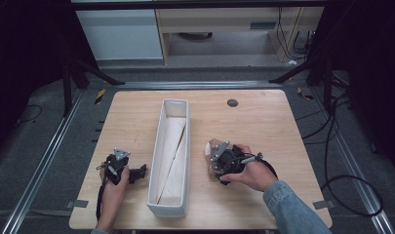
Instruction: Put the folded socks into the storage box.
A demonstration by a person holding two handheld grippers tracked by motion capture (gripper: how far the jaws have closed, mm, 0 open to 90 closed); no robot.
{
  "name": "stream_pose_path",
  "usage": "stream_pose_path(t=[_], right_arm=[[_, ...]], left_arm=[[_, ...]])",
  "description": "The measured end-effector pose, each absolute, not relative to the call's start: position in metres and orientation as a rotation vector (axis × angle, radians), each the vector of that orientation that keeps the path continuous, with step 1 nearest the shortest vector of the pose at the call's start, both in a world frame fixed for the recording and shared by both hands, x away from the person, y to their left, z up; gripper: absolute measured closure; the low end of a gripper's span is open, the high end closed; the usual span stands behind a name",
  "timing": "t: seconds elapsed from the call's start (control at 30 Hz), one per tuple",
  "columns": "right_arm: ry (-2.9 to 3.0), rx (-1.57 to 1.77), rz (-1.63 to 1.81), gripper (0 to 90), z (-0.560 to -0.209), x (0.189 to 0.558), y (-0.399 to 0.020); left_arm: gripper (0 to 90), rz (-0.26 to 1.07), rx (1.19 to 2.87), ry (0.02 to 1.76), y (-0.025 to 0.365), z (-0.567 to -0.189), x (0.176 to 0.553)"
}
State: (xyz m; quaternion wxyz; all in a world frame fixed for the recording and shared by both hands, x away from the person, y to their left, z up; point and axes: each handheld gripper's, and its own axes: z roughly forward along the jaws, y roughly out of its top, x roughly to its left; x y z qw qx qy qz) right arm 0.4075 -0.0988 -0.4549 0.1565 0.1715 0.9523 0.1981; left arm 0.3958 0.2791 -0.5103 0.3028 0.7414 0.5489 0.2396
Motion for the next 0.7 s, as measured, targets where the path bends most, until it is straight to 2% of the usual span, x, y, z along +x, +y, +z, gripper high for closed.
stream_pose_path(t=[0.1, 0.13, 0.33, 0.7], right_arm=[[2.717, 0.481, 0.54, 20.8, -0.455, 0.407, -0.097], [2.708, 0.476, 0.525, 27.1, -0.454, 0.407, -0.097], [2.702, 0.509, 0.534, 43.0, -0.443, 0.41, -0.099], [2.695, 0.576, 0.593, 50.3, -0.405, 0.412, -0.104]], left_arm=[[0.0, 0.636, 1.965, 1.455, 0.279, -0.51, 0.396], [0.0, 0.637, 1.966, 1.454, 0.279, -0.51, 0.396], [0.0, 0.636, 1.965, 1.455, 0.279, -0.51, 0.396], [0.0, 0.637, 1.967, 1.452, 0.279, -0.51, 0.396]])
